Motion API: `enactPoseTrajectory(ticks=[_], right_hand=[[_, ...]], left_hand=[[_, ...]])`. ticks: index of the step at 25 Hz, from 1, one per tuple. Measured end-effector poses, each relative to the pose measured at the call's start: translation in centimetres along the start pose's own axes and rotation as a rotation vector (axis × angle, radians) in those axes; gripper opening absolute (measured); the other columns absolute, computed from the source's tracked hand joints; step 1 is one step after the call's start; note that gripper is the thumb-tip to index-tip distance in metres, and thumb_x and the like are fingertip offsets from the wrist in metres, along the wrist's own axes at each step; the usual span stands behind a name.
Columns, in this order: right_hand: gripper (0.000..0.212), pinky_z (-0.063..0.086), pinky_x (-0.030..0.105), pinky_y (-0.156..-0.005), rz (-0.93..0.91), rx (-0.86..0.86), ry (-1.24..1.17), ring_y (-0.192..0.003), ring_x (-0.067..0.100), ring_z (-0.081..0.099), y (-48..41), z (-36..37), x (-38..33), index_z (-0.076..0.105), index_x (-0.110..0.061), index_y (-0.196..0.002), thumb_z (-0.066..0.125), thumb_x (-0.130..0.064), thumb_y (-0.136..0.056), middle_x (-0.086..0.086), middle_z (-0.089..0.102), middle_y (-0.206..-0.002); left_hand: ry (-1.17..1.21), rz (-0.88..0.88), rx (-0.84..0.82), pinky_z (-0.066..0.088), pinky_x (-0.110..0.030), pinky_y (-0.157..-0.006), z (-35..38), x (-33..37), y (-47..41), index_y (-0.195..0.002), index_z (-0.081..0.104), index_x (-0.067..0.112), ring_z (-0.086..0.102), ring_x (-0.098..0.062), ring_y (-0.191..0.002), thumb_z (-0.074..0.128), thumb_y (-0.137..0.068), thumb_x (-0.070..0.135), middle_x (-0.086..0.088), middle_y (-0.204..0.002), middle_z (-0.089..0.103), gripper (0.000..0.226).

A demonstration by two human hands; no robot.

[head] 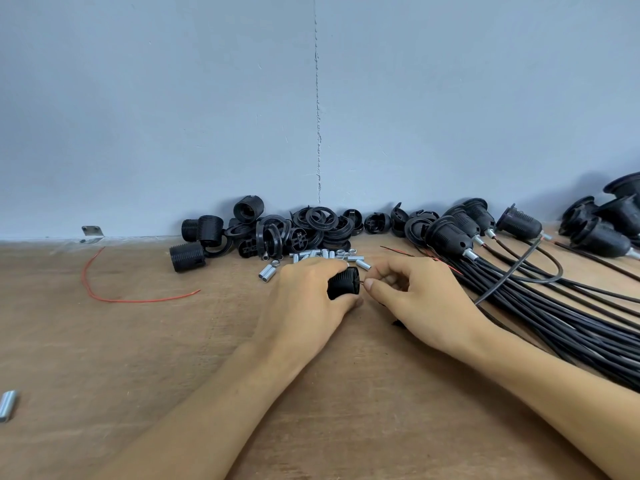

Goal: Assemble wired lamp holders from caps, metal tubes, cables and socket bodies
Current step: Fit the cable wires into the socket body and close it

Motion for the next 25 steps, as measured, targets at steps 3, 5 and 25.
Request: enactPoseTrajectory(ticks=[3, 5, 25], right_hand=[[0.018, 0.040, 0.010, -0.060, -0.028, -0.011, 0.008, -0.059, -0.002, 0.052, 0.1, 0.3, -0.1, 0.069, -0.028, -0.077, 0.067, -0.018, -0.092, -0.025, 0.062, -0.063], [0.020, 0.039, 0.008, -0.061, -0.062, -0.016, 0.022, -0.061, -0.002, 0.053, 0.2, 0.5, -0.5, 0.067, -0.027, -0.077, 0.066, -0.015, -0.093, -0.029, 0.060, -0.064], [0.013, 0.038, 0.009, -0.061, -0.098, -0.003, 0.038, -0.065, 0.002, 0.055, 0.6, 0.3, -1.2, 0.071, -0.018, -0.081, 0.067, -0.010, -0.091, -0.009, 0.063, -0.066]], left_hand=[[-0.027, 0.020, -0.002, 0.039, -0.014, -0.066, 0.0, 0.5, 0.1, -0.083, 0.072, 0.029, 0.055, -0.005, -0.073, 0.087, -0.074, 0.032, 0.014, -0.074, 0.063, 0.018], [-0.048, 0.011, 0.004, 0.038, -0.011, -0.067, 0.0, 0.6, 0.2, -0.084, 0.072, 0.029, 0.056, -0.005, -0.074, 0.086, -0.074, 0.033, 0.014, -0.076, 0.064, 0.018], [-0.066, 0.017, 0.029, 0.035, -0.005, -0.066, 0.1, 1.0, 0.5, -0.081, 0.072, 0.023, 0.048, -0.005, -0.070, 0.087, -0.073, 0.029, 0.013, -0.073, 0.060, 0.018]])
Point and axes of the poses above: each hand's wrist, its own y-axis away from the middle knuckle, its own z-axis out of the palm, x = y × z, the point moved 8 cm from there along -y, towards the middle knuckle
